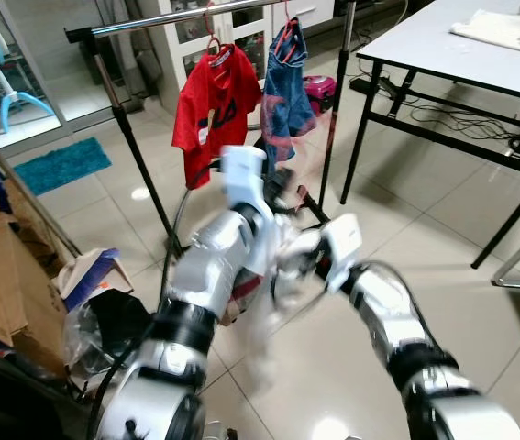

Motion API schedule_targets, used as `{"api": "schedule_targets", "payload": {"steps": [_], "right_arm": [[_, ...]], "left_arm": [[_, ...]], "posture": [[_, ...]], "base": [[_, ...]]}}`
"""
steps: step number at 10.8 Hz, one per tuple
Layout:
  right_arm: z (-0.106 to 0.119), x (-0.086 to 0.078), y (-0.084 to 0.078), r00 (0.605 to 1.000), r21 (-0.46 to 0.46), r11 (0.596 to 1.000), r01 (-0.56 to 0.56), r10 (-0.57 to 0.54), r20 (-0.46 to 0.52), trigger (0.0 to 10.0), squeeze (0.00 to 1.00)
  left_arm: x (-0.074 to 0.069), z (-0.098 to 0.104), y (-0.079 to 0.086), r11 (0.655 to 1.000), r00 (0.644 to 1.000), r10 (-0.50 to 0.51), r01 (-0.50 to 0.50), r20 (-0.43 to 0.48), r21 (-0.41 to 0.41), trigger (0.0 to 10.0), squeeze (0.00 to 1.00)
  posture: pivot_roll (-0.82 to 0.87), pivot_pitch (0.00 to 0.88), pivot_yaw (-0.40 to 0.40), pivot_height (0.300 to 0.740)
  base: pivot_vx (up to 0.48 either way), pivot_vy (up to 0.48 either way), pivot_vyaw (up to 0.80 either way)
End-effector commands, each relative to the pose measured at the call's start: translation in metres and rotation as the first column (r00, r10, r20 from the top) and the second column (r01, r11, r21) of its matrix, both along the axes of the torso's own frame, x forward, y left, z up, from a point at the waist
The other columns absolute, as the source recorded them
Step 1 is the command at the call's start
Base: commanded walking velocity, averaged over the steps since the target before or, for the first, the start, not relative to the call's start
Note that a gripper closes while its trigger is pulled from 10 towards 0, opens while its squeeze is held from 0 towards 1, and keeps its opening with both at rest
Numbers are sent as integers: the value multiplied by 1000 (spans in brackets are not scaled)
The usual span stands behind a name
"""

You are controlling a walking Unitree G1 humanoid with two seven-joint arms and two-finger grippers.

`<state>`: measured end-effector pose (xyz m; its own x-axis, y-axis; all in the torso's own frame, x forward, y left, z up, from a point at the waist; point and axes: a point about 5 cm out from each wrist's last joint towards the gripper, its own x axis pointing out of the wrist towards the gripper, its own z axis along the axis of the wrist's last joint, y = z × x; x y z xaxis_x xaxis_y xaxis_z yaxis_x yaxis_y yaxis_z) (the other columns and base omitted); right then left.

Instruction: Hang hanger

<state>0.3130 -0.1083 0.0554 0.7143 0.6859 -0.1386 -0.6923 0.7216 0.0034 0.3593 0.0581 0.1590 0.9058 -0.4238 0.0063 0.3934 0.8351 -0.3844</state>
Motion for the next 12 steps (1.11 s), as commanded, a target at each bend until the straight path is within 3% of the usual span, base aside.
{"api": "schedule_targets", "payload": {"steps": [1,2,3,5,10,11,12], "right_arm": [[0,-3,1,998,-41,997,-61,62,14,0,0],[-5,-8,-2,996,-82,993,-85,86,13,0,0],[-15,-23,-5,983,-184,967,-177,183,18,0,0],[-20,-34,-3,968,-221,945,-240,251,24,0,0],[-5,-37,7,969,-23,969,-247,247,14,0,0],[-1,-36,7,959,-67,958,-279,281,25,0,0],[-4,-35,-2,918,-391,860,-326,387,85,0,0]], "left_arm": [[6,7,6,997,999,51,-52,-13,-64,10000,0],[9,8,11,994,997,77,-78,-19,-82,10000,0],[14,11,19,990,992,123,-123,-4,-68,10000,0],[18,12,22,986,990,143,-144,-18,-85,10000,0],[20,7,27,980,986,159,-165,-58,-115,10000,0],[19,6,27,983,988,150,-154,-48,-98,10000,0],[20,4,31,983,986,165,-167,-39,-79,10000,0]], "posture": [[-26,0,70,740],[-26,0,70,740],[-29,0,71,740],[-31,0,73,740],[-30,0,73,740],[-29,0,75,740],[-30,0,78,740]], "base": [[0,0,0],[0,0,0],[0,0,0],[0,0,0],[0,0,0],[0,0,0],[0,0,0]]}}
